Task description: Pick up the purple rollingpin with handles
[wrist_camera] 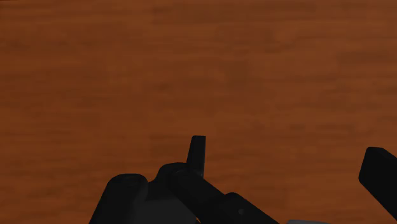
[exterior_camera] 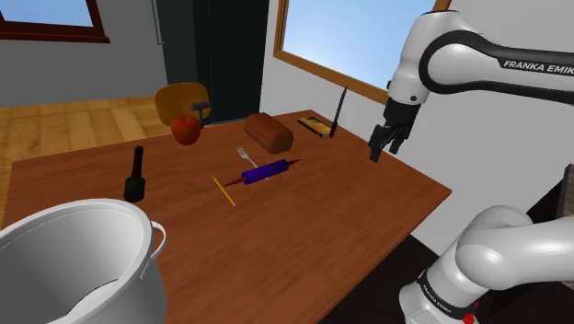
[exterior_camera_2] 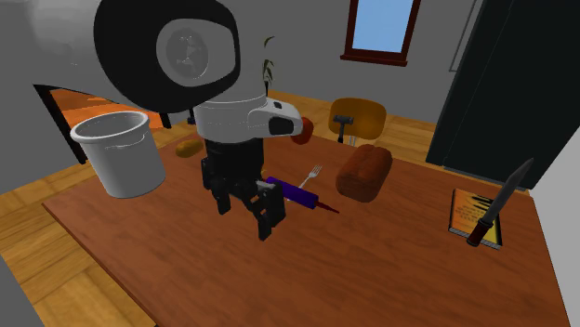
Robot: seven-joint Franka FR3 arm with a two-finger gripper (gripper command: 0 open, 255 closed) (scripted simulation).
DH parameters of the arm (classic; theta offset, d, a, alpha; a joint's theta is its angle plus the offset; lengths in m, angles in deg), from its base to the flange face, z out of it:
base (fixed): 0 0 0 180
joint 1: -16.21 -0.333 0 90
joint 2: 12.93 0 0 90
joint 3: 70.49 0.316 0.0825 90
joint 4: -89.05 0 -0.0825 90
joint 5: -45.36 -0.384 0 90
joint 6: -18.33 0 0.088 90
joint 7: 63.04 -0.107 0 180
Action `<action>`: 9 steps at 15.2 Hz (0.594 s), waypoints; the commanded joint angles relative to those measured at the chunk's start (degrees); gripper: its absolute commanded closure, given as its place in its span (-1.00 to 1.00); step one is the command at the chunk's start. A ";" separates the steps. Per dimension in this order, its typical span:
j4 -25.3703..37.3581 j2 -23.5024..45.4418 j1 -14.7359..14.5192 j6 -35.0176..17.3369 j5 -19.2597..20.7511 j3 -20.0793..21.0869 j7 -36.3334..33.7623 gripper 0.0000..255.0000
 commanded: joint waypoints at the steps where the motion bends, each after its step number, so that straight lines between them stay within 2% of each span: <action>1: 0.00 0.00 0.00 0.00 0.00 0.00 0.00 -1.00; 9: 5.04 16.91 -3.48 -12.08 3.95 -6.27 21.07 -1.00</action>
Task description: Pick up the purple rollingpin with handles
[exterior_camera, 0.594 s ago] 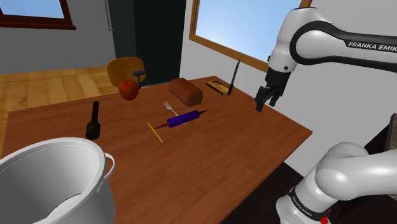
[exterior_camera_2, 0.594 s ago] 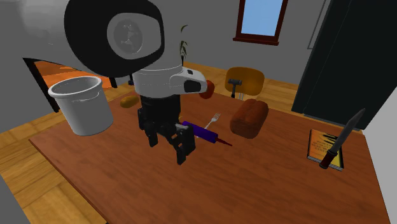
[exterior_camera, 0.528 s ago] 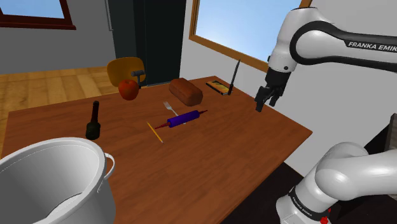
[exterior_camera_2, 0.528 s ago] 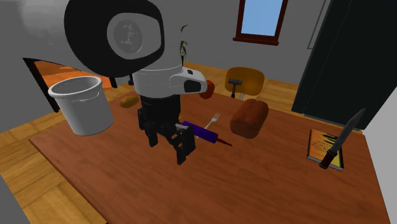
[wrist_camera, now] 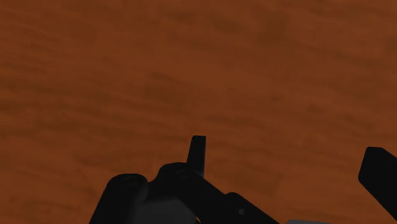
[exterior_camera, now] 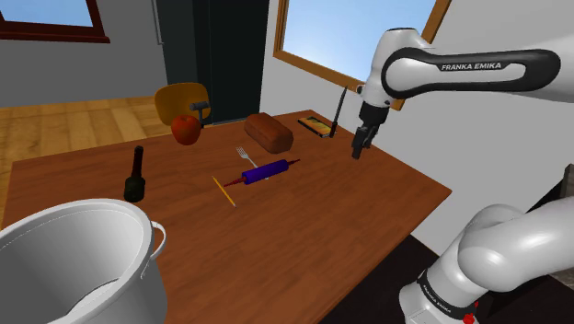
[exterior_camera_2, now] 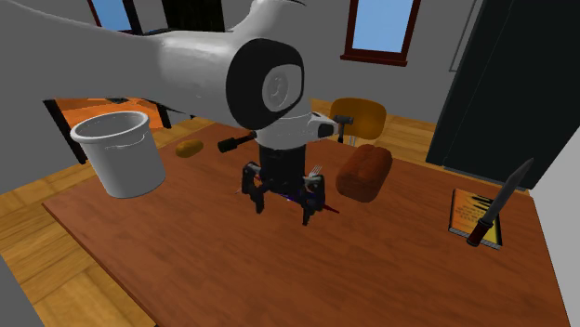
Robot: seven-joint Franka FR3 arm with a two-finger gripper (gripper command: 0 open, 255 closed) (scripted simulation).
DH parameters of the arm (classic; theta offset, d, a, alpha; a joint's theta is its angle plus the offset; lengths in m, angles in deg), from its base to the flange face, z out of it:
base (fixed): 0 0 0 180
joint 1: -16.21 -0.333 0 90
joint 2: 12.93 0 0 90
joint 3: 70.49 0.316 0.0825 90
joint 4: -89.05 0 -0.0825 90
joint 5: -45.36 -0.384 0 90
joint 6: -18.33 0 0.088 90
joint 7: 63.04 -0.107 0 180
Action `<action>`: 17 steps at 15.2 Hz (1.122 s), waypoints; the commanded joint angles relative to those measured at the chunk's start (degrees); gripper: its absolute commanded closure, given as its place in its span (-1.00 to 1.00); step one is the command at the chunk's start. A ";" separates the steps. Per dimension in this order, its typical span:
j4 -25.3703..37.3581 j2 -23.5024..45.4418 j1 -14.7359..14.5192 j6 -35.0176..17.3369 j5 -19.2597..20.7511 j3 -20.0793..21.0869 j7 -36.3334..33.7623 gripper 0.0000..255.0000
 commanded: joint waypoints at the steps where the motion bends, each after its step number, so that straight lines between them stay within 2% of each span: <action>1: 2.05 4.55 -0.89 -2.61 0.55 -1.35 5.60 -1.00; 9: 12.76 22.55 -4.25 -10.11 -0.15 -3.58 25.28 -1.00; 17: 26.24 39.16 -6.11 -13.34 -1.80 -1.63 42.74 -1.00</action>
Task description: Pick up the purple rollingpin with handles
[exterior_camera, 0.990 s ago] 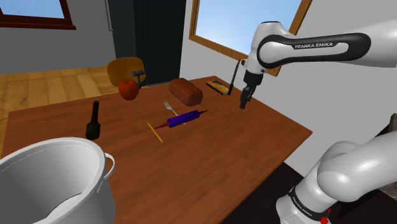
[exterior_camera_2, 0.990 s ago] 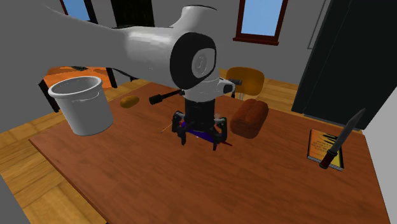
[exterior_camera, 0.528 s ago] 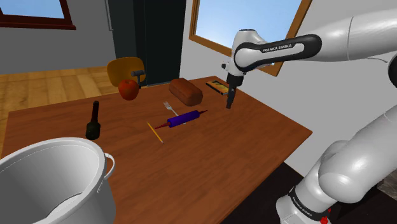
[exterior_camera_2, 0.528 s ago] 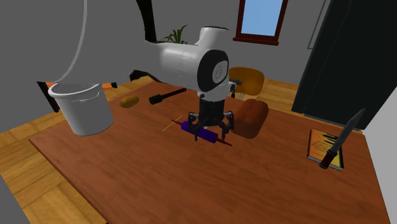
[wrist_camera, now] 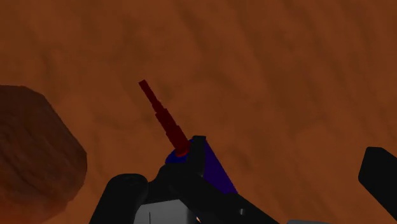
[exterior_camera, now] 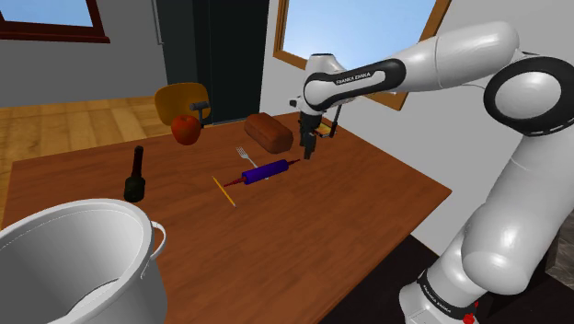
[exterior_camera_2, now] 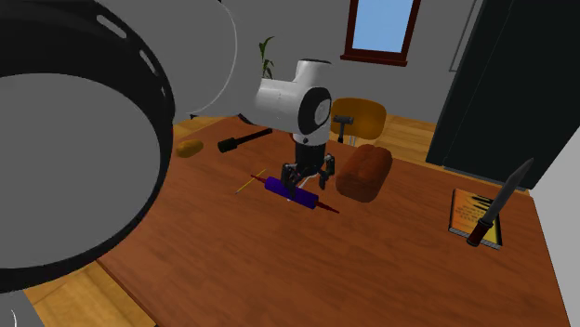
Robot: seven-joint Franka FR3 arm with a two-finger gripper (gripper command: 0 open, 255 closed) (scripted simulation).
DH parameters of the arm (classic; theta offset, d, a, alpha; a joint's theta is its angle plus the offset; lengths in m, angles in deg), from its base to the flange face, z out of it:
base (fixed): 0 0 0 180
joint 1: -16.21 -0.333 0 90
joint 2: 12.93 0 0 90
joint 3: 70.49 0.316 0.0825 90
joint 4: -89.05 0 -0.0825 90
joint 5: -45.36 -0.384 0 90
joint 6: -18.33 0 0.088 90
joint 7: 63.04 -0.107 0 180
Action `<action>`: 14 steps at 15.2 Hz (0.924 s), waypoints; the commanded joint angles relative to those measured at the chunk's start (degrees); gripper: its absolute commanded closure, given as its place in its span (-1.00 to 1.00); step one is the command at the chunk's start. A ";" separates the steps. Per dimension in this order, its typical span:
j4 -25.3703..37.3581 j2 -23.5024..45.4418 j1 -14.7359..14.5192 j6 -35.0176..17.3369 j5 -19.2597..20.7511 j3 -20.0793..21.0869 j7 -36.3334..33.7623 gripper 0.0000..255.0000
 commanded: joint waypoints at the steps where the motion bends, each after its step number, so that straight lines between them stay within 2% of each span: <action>1: 3.63 3.98 -0.31 -0.40 -0.21 0.81 4.35 -1.00; 10: 19.41 19.65 -2.28 -0.39 0.94 5.74 19.60 -1.00; 14: 18.25 20.97 -2.29 -2.86 1.01 5.72 19.56 -1.00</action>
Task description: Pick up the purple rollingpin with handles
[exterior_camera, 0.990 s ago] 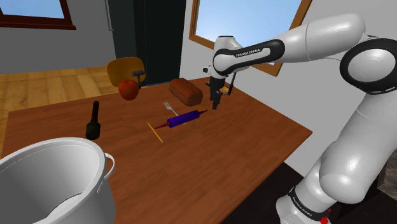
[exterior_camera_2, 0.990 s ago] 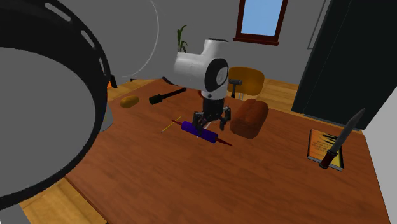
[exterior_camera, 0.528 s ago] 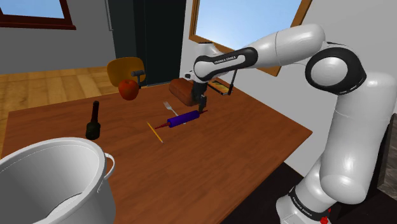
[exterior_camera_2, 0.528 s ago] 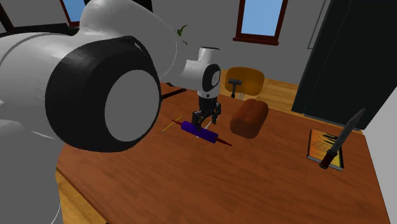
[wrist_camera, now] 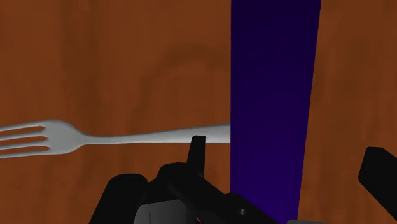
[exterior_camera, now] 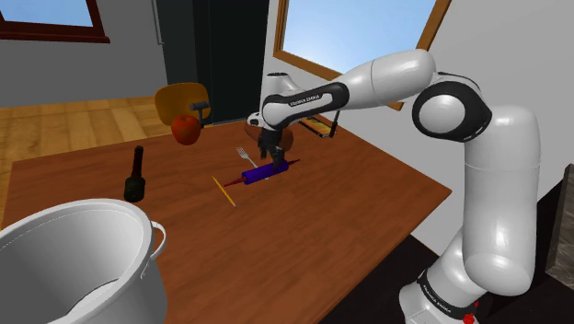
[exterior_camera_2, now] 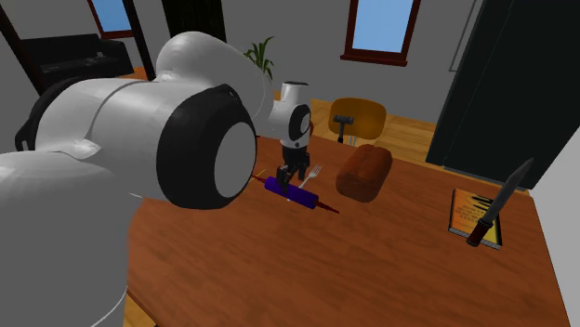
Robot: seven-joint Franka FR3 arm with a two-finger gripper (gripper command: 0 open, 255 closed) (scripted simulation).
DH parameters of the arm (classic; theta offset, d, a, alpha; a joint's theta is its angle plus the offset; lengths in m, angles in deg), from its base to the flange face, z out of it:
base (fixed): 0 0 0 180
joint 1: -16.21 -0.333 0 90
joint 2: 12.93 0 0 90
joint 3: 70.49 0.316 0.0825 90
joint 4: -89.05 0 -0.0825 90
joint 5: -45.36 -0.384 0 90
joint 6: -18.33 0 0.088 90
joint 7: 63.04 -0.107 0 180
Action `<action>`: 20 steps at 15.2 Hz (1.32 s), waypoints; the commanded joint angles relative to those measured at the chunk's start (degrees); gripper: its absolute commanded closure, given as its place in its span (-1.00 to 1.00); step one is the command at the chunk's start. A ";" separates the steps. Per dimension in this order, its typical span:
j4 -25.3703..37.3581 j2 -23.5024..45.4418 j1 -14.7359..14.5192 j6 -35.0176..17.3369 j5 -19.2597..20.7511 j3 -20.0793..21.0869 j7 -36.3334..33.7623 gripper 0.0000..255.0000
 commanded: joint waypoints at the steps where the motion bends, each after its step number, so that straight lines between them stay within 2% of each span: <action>1: -0.38 0.75 -0.02 -1.17 0.04 0.02 0.09 -1.00; 5: -0.93 1.73 -0.03 -2.70 0.09 -0.01 0.07 -1.00; 6: -0.92 1.74 -0.01 -2.70 0.08 -0.01 0.09 1.00; 15: -0.93 1.73 -0.03 -2.70 0.09 -0.01 0.07 1.00; 20: 0.25 -0.10 0.00 0.30 0.00 0.04 0.12 1.00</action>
